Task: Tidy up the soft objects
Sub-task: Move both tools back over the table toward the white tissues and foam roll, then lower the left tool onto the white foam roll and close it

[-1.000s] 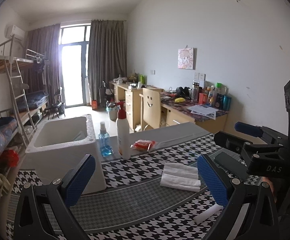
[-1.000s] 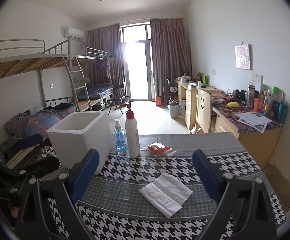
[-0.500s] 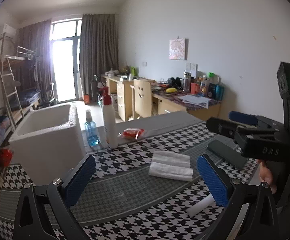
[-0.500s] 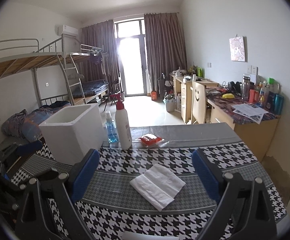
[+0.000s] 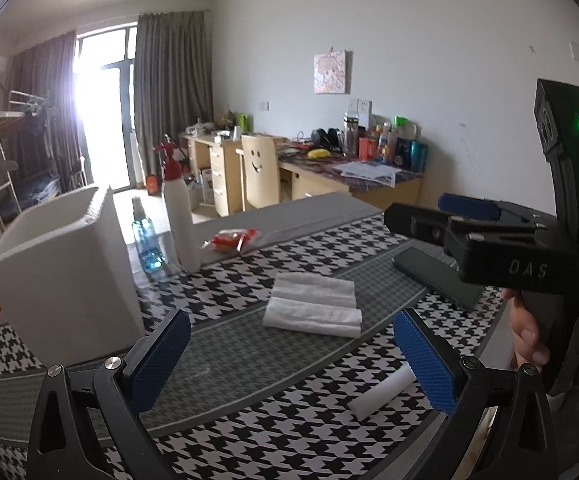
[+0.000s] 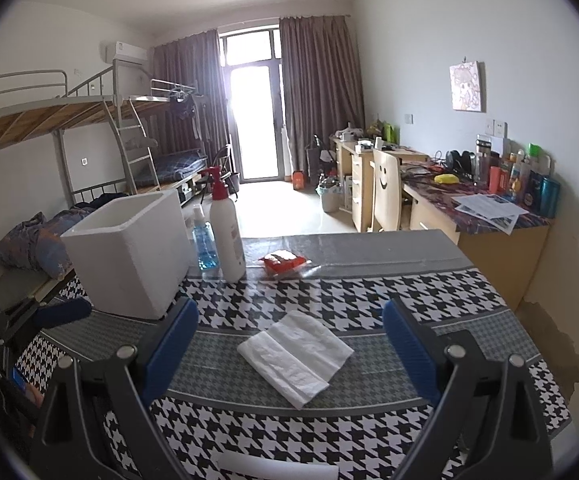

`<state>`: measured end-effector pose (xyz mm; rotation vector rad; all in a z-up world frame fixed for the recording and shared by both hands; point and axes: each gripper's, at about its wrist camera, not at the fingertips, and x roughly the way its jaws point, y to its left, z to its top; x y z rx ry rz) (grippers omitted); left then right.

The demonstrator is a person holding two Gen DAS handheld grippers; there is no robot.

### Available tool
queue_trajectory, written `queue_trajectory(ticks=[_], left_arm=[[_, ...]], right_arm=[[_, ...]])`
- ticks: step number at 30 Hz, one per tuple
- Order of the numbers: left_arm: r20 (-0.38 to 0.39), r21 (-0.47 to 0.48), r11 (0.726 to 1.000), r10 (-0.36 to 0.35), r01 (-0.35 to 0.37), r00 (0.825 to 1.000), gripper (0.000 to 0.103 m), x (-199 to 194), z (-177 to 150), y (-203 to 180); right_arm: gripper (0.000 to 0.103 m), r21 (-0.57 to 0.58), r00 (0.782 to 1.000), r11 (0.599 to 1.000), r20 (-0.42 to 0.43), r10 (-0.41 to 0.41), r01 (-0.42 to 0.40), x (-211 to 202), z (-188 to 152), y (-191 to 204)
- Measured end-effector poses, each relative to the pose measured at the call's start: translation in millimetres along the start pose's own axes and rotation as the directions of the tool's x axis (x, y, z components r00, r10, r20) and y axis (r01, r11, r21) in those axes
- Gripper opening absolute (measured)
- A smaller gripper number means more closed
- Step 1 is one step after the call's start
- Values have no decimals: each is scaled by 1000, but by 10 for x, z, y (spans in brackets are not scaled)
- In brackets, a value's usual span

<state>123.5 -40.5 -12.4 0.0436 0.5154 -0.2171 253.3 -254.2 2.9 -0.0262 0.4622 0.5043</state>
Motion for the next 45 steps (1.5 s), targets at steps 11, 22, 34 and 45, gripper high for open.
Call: queue_trajectory(ticks=[11,22,34,45], left_arm=[[-86,35,998,-46,49,995,102,324,-113,-177],[-165,111,984,-120,140,979,102,605,-222,-364],[-268,192,951,-188,244,945,102,808,-329,-554],[-392,207,909,-261,361,882,60,1071,-455,-715]], right_arm=[[96,28,1000,1000,-26,-6,7,80,-91,-204],[96,54,996,998,-84,-8,12,244,-240,-405],[96,47,992,999,-128,0,6,373,-315,-497],[96,56,985,998,-174,1,9,437,-408,-632]])
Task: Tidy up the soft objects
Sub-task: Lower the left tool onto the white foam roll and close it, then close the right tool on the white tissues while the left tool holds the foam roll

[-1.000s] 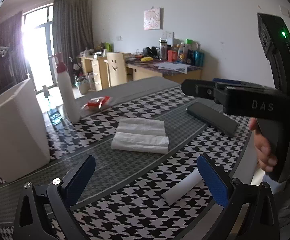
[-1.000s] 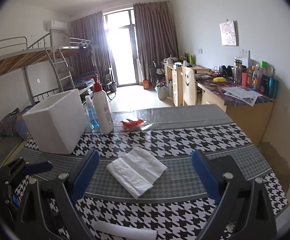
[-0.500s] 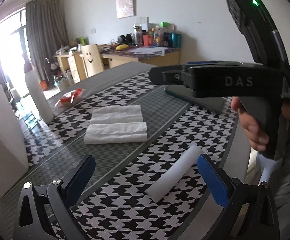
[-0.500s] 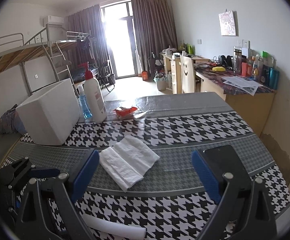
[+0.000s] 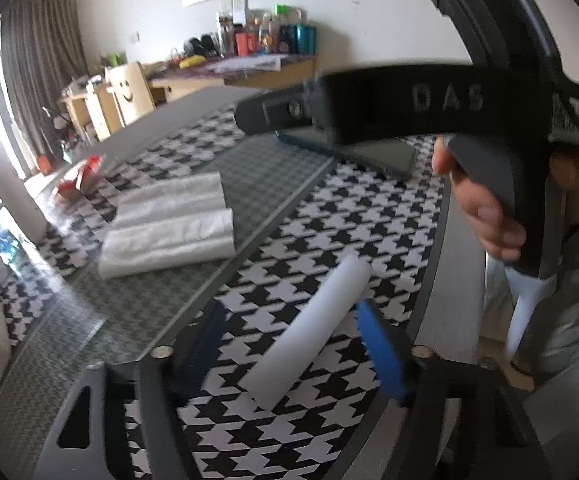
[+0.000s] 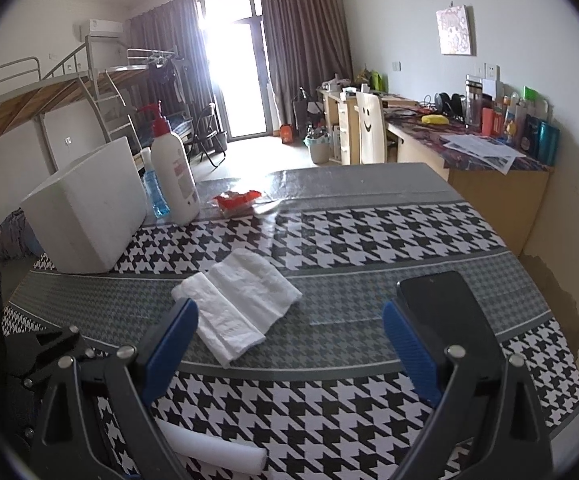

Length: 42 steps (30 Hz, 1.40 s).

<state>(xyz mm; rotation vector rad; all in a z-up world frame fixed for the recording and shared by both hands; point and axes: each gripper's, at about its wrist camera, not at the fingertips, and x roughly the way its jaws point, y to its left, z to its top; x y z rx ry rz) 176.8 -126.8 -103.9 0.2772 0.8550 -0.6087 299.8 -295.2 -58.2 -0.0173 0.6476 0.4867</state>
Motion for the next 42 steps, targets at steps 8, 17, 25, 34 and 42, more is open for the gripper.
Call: queue_trajectory(ticks=[8,17,25,34,42], left_arm=[[-37,50,999,-15,17,999,40,95,-88,-46],[-12,-1,998,-69,69,998,17,31,-118,46],[46,-96,995,-28,32,999,15,-64,-103,275],[102,-229,971,99,-73,990,15,-277,-134,679],[104,-334,930,195,-150,975,15,-301,-171,942]], right_arm=[[96,-8,999,1000,-34,8,-8,41,-11,-41],[96,-40,997,998,-60,38,-40,94,-12,18],[96,-68,995,995,-75,64,-69,190,67,76],[96,-97,992,992,-100,76,-86,392,144,177],[96,-118,984,986,-147,100,-118,607,151,276]])
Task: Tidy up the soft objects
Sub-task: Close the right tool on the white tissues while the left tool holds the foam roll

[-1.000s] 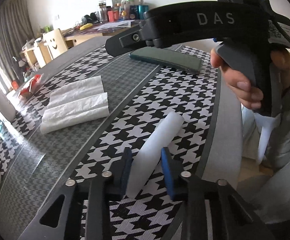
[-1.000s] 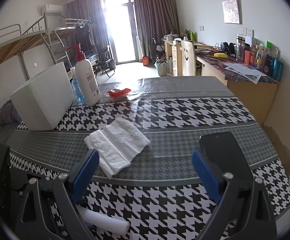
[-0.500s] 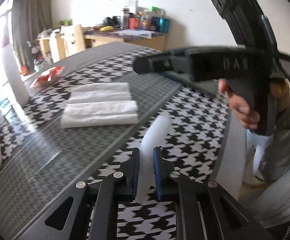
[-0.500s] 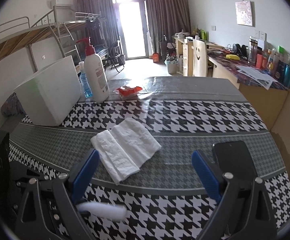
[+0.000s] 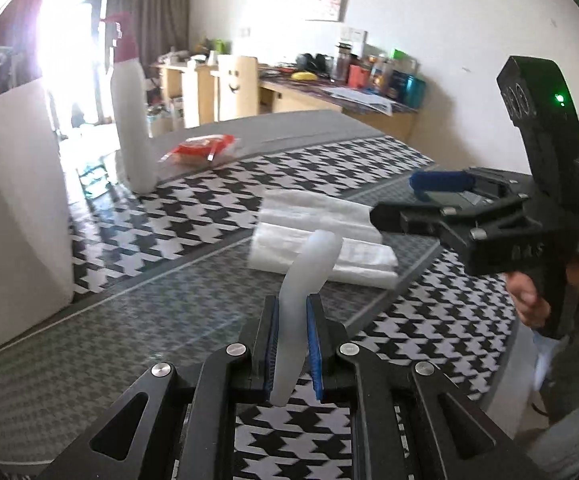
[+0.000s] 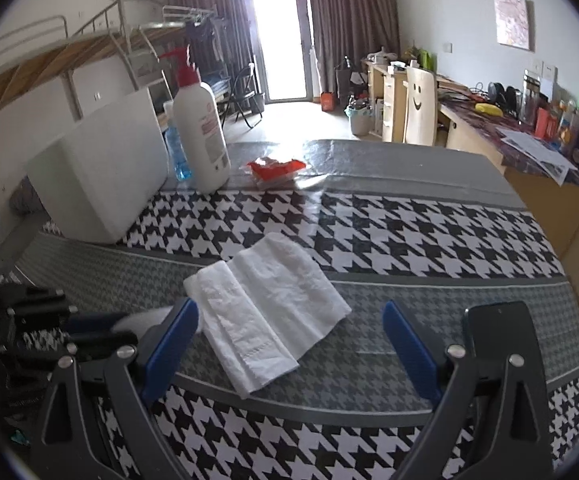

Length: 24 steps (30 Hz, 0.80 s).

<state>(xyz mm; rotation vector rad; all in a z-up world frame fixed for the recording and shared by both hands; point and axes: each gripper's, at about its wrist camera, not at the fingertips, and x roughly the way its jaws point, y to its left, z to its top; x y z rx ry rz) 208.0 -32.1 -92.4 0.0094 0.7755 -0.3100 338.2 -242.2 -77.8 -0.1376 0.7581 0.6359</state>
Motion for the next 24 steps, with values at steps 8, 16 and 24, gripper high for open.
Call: queue_trajectory(ticks=[8,16,24], left_arm=[[21,-45,998,40,-39,999,15,-17,13,134],[36,-65,997,51,-48,998,15,-44,17,184],[49,-63,997,57,-54,997,15,-87,8,175]], right_arm=[[96,-74,999,997,-49,-8,5,146,-1,142],[84,-129,995,992,-98,0,-13,291,-40,278],[72,-134,989,991,-144,-11,-8,446,-93,285]])
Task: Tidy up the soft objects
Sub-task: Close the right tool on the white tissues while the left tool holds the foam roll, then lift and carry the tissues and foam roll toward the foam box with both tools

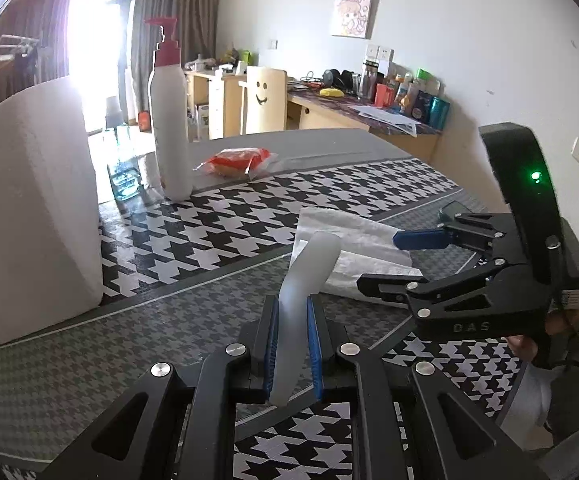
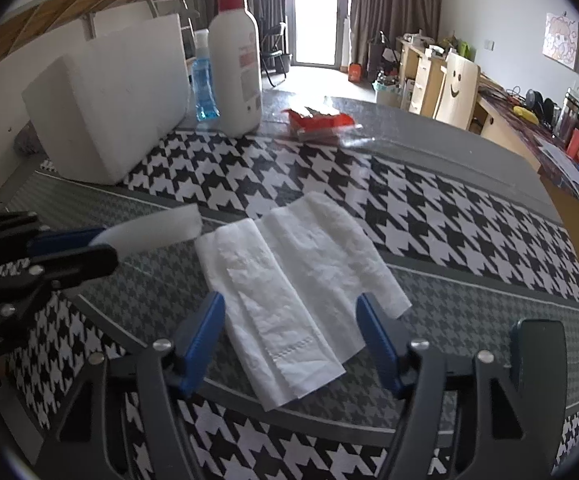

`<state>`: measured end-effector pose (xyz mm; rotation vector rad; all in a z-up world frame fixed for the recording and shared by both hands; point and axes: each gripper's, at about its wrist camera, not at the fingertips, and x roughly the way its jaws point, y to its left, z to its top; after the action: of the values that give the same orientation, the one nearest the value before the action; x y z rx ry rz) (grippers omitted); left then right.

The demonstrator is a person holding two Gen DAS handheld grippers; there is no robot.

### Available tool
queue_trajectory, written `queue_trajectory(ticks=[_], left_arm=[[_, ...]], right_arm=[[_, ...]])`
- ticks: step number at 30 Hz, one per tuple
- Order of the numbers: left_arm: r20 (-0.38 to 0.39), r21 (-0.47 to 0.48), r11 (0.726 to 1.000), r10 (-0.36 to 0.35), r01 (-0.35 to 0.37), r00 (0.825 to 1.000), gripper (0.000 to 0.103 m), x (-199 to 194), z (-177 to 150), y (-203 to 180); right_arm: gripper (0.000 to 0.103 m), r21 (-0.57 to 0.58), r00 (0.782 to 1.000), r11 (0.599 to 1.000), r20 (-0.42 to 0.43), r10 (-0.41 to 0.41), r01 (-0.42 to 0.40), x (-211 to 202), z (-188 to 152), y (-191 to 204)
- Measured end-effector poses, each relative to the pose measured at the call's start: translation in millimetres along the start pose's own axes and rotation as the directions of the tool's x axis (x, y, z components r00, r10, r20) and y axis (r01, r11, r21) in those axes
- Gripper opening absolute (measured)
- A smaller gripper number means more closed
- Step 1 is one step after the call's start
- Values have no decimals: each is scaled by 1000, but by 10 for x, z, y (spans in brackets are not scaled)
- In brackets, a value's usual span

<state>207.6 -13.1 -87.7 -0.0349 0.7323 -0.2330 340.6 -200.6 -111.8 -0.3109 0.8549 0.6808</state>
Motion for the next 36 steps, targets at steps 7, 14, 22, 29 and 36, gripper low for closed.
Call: queue_trajectory(ticks=[7,14,22,29,36], left_arm=[[7,-11,1000,-1,1,1000,15,-22,-7,20],[29,-18,1000,5,-5,1000,15,-106,10,20],[63,-37,999,18,-16,998,15,-221,64,65],[88,-45,998,54,-50,995,15,-325,115,81],[118,-53,996,81,-75,990,15,-467,138,84]], right_arm=[[58,-2,1000,1000,-30,2,-2,82,-17,13],[15,2,999,1000,-33,-11,12,60,-41,55],[8,65,1000,998,9,-14,13,-156,-109,11],[8,97,996,995,88,21,-30,-447,-88,81],[8,110,987,992,156,44,-61,-614,-65,171]])
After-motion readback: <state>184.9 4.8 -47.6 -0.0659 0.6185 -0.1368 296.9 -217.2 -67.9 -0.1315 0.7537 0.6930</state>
